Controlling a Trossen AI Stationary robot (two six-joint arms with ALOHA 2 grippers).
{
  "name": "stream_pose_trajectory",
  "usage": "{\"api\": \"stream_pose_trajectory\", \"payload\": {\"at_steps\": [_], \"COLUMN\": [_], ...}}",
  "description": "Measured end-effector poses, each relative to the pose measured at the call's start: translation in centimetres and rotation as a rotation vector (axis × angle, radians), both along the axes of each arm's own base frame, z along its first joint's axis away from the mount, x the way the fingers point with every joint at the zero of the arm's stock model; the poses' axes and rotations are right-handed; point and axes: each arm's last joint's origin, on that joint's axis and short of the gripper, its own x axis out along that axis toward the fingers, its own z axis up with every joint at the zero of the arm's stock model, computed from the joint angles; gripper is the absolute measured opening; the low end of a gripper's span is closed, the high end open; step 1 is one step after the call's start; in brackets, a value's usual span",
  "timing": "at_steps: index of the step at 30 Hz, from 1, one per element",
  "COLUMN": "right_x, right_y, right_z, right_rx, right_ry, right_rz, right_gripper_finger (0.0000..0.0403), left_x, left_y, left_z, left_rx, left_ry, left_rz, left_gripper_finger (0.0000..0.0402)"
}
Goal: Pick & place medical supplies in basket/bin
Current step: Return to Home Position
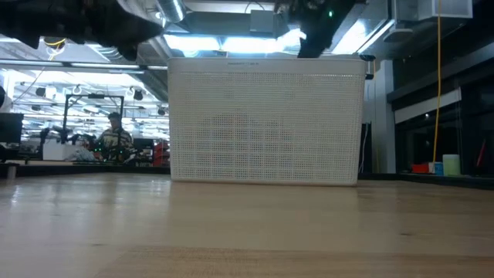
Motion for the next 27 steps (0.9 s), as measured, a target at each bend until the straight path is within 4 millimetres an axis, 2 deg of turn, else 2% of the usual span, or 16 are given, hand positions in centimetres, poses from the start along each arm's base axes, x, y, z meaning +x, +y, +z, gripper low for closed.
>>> {"api": "stream_pose_trajectory", "payload": {"at_steps": [8, 13, 18, 23, 27], "right_x": [-0.4, -1.3, -2.4, -4.0, -5.4], "right_y": [3.9, 7.2, 10.0, 12.5, 13.8], "right_z": [2.4, 2.8, 1.2, -2.7, -5.6], "right_rx": [-0.007, 0.033, 0.054, 0.075, 0.123], "right_ry": [-0.047, -0.101, -0.210, -0.331, -0.453], "right_rz": [0.101, 0.159, 0.220, 0.295, 0.314], "right_gripper_finger": [0.0015, 0.0011, 0.0005, 0.0003, 0.0004], "left_x": [-2.0, -3.4, -4.7, -5.8, -6.1], "left_y": [-0.2, -0.3, -0.4, -0.5, -0.5], "left_z": [1.2, 0.8, 0.8, 1.1, -0.1], "left_rx": [0.069, 0.084, 0.140, 0.159, 0.168], "left_ry": [-0.084, -0.038, -0.048, -0.104, -0.126], "left_rz": [-0.005, 0.003, 0.022, 0.028, 0.051], "left_gripper_finger": [0.0003, 0.0002, 0.0002, 0.0002, 0.0002]}}
